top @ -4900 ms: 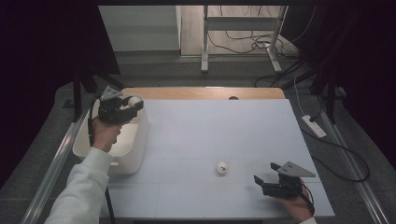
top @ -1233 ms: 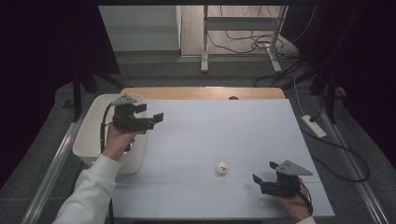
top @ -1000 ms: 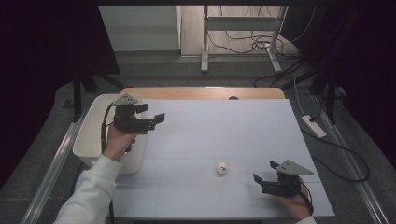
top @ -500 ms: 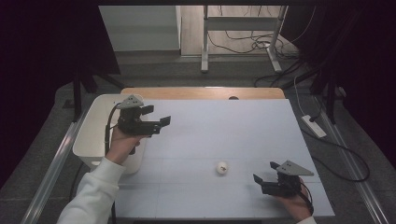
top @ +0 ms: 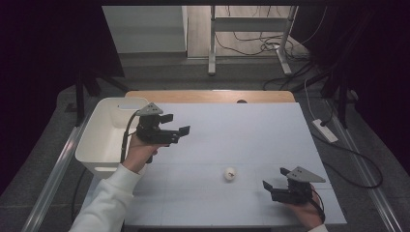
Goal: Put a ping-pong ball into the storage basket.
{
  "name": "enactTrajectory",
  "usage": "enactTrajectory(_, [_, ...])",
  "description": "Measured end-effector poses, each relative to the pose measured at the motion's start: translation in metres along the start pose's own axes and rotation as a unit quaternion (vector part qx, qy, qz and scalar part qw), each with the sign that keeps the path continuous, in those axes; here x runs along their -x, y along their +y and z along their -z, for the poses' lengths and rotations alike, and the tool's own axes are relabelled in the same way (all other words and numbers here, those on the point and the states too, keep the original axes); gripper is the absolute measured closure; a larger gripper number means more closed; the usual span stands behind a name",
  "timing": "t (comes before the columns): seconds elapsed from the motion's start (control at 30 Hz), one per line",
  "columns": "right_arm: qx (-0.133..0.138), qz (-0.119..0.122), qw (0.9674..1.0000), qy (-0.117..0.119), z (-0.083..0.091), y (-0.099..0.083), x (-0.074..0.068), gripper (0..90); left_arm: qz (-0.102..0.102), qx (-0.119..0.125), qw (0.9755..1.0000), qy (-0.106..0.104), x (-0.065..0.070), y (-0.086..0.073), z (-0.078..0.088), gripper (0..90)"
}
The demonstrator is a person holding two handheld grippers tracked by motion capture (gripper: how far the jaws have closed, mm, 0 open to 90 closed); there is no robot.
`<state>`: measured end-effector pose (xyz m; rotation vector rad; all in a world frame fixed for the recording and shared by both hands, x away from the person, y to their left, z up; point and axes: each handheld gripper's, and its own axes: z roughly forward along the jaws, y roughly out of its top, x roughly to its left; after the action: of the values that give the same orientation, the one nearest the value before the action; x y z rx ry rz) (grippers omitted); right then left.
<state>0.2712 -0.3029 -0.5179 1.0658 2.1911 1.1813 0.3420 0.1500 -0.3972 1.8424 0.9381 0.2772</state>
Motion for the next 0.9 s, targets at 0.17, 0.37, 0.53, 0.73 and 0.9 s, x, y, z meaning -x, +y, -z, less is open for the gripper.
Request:
enactTrajectory(0.17, [0.000,0.000,1.0000,0.000,0.000,0.000,0.000,15.0,-0.002,-0.002,1.0000,-0.006,0.004,-0.001,-0.003,15.4])
enactTrajectory(0.37, [0.001,0.004,1.0000,0.001,0.000,0.000,-0.001,15.0,-0.013,-0.011,0.9997,-0.019,0.011,-0.003,-0.009,15.2])
enactTrajectory(0.53, [0.000,0.003,1.0000,-0.001,0.001,0.000,-0.001,15.0,-0.016,-0.017,0.9993,-0.029,0.015,-0.006,-0.015,15.2])
enactTrajectory(0.73, [0.000,0.004,1.0000,-0.003,0.001,0.000,-0.001,15.0,-0.016,-0.028,0.9989,-0.035,0.018,-0.014,-0.024,15.2])
enactTrajectory(0.9, [-0.001,0.004,1.0000,-0.004,0.001,-0.001,-0.001,15.0,-0.023,-0.045,0.9982,-0.032,0.020,-0.018,-0.032,15.0])
